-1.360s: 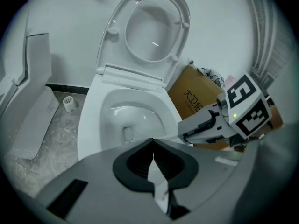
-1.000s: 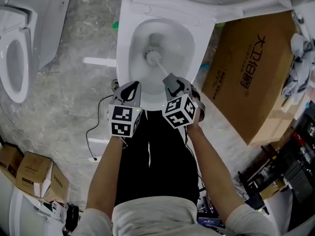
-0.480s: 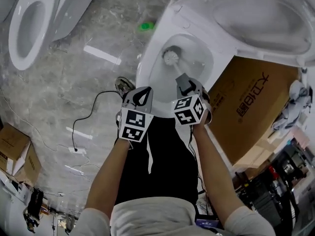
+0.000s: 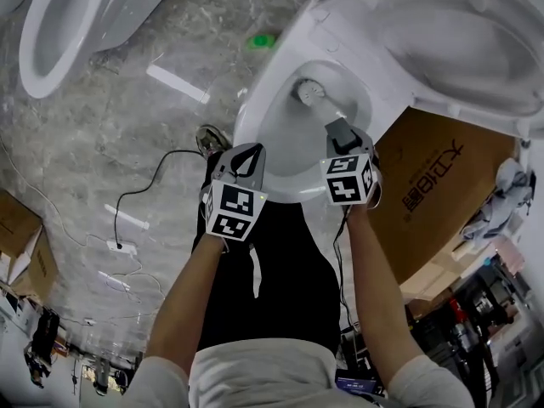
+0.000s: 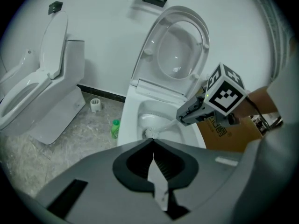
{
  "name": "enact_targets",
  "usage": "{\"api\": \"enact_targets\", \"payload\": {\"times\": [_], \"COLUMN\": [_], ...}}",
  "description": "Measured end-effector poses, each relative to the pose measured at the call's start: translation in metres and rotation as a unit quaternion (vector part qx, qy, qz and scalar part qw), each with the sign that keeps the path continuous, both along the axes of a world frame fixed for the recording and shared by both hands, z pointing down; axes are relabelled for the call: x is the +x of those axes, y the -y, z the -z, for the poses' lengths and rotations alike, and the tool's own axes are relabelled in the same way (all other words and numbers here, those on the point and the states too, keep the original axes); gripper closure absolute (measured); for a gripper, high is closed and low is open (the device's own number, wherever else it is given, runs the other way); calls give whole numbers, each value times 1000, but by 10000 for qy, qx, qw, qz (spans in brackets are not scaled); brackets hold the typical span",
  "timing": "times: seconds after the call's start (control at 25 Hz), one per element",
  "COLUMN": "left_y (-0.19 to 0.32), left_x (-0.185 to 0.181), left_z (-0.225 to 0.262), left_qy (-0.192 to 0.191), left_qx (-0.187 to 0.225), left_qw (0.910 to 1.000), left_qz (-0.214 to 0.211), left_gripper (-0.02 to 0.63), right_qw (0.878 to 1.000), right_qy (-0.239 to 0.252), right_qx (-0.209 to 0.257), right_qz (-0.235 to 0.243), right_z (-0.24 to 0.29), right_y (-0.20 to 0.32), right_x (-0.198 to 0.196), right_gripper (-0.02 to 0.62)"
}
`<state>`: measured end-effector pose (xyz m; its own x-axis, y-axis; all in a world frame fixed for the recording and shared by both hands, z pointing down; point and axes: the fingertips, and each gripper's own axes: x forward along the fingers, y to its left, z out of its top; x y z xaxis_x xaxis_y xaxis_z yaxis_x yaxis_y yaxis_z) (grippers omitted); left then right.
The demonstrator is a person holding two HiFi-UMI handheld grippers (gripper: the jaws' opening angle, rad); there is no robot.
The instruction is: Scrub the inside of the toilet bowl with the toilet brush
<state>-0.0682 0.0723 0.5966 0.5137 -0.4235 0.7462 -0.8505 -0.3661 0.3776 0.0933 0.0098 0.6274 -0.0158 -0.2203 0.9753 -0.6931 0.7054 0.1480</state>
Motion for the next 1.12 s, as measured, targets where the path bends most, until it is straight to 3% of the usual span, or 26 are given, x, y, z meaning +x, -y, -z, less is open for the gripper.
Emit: {"api": "enact_targets", "payload": {"times": [0.32,0.6,0.76,0.92,1.12], "left_y": [6,9,0,-6,-7], "left_x": [44,73,76,63,44], "left_z": [2,14,24,38,77], "left_qy": [-23,38,115,196,77], "left_qx": [-20,1,11,11,-85], "left_qw": [9986,9945,9929,9921,9950], "left_qz": [-523,-1043,-1185,-1239,-990], "left_gripper": [595,595,595,595,595], "right_qw": [9982,9948,9888,9843,9720], "right_qy": [182,380,809,983,1226], "right_qx": [45,-163,-512,-347,-179], "right_qz": [-565,-926,-1148,-1425,-1995], "right_z": [6,-3,-11,-3,44], "right_y": [-18,-63,-98,-105,-110], "right_x": [40,41,20,7,1], "right_gripper": [448,449,449,449,449]}}
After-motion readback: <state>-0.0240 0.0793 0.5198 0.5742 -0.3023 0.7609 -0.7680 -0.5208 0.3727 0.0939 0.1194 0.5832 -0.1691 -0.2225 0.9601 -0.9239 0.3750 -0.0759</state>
